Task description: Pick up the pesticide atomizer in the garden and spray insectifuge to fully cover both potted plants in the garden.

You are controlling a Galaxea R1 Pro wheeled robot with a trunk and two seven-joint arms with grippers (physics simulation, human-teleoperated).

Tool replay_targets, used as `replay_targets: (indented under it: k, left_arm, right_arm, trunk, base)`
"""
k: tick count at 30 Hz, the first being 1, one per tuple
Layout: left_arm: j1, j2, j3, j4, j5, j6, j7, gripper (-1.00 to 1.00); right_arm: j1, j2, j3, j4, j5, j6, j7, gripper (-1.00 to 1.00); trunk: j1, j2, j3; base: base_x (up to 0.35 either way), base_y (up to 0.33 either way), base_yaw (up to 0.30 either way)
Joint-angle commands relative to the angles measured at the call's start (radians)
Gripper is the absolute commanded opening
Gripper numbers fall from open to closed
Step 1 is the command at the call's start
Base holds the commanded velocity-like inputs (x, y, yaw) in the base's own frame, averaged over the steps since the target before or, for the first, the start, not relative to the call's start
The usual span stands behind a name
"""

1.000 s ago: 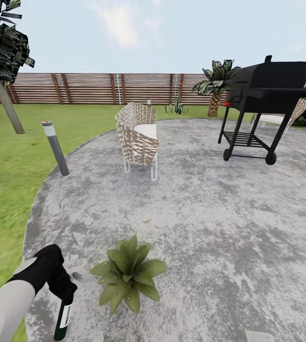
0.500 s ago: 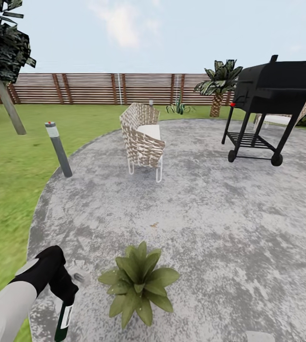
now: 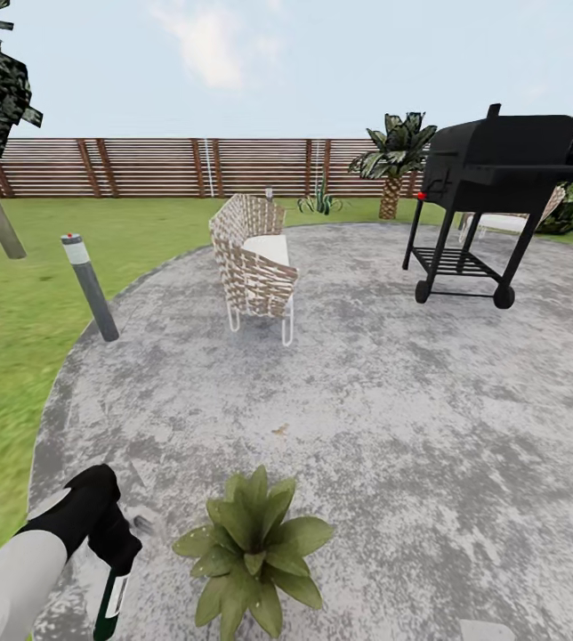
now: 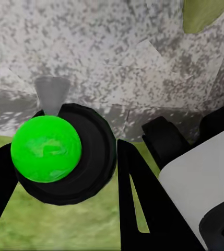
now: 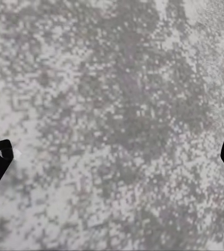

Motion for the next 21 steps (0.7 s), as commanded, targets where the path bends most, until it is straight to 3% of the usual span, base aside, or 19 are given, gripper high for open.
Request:
replay_targets:
  k: [1, 5, 9, 13, 17, 21]
  left_arm:
    - [0.007, 0.001, 0.0, 0.0, -0.006, 0.008, -0.006, -1.0]
    - [0.07, 0.003, 0.002, -0.01, -0.004, 0.005, -0.002, -1.0]
    - [0.085, 0.005, 0.003, -0.012, 0.0, 0.003, 0.002, -1.0]
    - [0.085, -0.002, 0.007, -0.026, 0.006, 0.001, 0.054, -1.0]
    - [0.082, -0.026, 0.009, -0.123, 0.01, 0.004, 0.062, -1.0]
    - [0.084, -0.065, 0.004, -0.132, 0.009, 0.003, 0.062, -1.0]
  right_arm:
    - [-0.001, 0.0, -0.008, 0.001, 0.01, -0.004, -0.002, 1.0]
    - [-0.001, 0.0, -0.008, 0.001, 0.01, -0.004, -0.003, 1.0]
    - [-0.001, 0.001, -0.008, 0.0, 0.01, -0.004, -0.003, 1.0]
    - [-0.001, 0.003, -0.008, 0.001, 0.01, -0.004, -0.003, 1.0]
    - [-0.001, 0.003, -0.008, 0.0, 0.01, -0.005, -0.003, 1.0]
    - [-0.001, 0.0, -0.01, 0.0, 0.01, -0.008, -0.003, 1.0]
  trunk:
    - [0.0, 0.0, -0.001]
    - [0.0, 0.0, -0.001]
    - [0.0, 0.0, -0.001]
    - [0.0, 0.0, -0.001]
    - [0.0, 0.0, -0.001]
    - [0.0, 0.0, -0.001]
  base:
    - [0.039, 0.04, 0.0]
    - [0.01, 0.01, 0.0]
    - [0.001, 0.001, 0.0]
    - [0.0, 0.0, 0.002]
    - [-0.002, 0.0, 0.165]
    - [-0.174, -0.087, 0.05]
